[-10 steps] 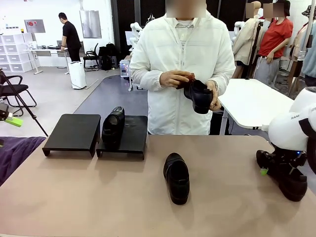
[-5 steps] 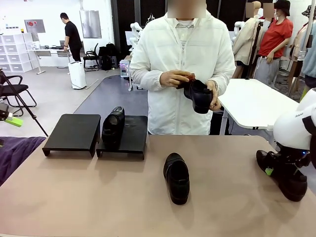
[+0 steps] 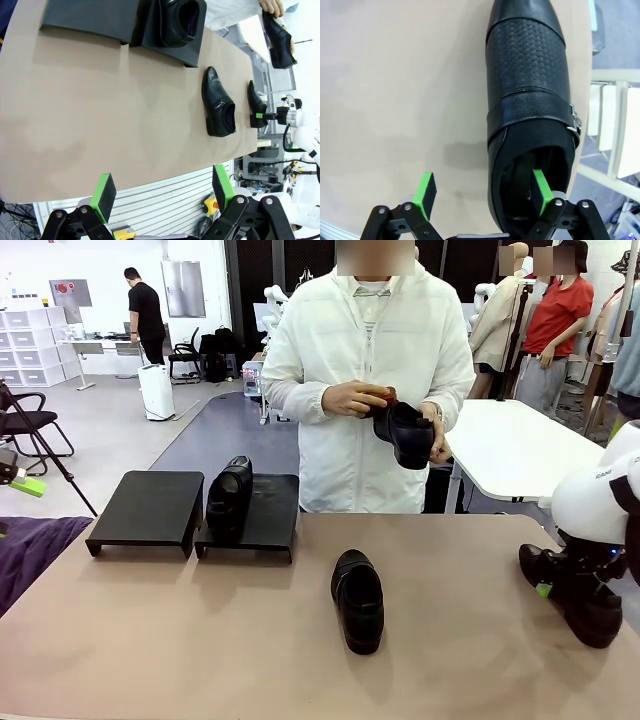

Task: Organize the shoes by placing them on the stand.
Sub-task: Pick up one Shoe and place it in the middle of the table.

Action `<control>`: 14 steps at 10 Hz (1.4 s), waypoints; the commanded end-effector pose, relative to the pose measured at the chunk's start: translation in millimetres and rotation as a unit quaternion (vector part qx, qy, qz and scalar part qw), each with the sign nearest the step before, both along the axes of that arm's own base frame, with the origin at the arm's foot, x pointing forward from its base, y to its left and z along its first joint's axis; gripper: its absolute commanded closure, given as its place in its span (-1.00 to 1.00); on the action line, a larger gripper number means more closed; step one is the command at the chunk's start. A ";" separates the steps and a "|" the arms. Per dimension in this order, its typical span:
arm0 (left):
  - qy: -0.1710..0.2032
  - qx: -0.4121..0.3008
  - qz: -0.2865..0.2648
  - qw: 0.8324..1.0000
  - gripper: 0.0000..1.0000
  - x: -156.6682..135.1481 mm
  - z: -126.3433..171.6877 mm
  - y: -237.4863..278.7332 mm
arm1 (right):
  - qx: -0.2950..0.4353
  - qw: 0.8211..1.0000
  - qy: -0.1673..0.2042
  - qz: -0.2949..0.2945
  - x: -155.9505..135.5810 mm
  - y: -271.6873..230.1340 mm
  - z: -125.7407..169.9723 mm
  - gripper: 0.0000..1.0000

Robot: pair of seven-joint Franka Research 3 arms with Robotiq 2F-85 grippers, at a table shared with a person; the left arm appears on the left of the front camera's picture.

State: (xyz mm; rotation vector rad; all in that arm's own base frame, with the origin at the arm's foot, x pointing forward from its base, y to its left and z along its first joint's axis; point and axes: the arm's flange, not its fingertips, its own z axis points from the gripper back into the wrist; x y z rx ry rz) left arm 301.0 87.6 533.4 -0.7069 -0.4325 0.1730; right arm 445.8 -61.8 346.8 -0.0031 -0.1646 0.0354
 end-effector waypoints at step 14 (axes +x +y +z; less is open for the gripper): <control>0.006 -0.006 0.003 1.000 -1.00 0.7 2.4 -0.2 | 0.070 0.997 -0.022 -0.010 -7.2 -27.2 41.1 1.00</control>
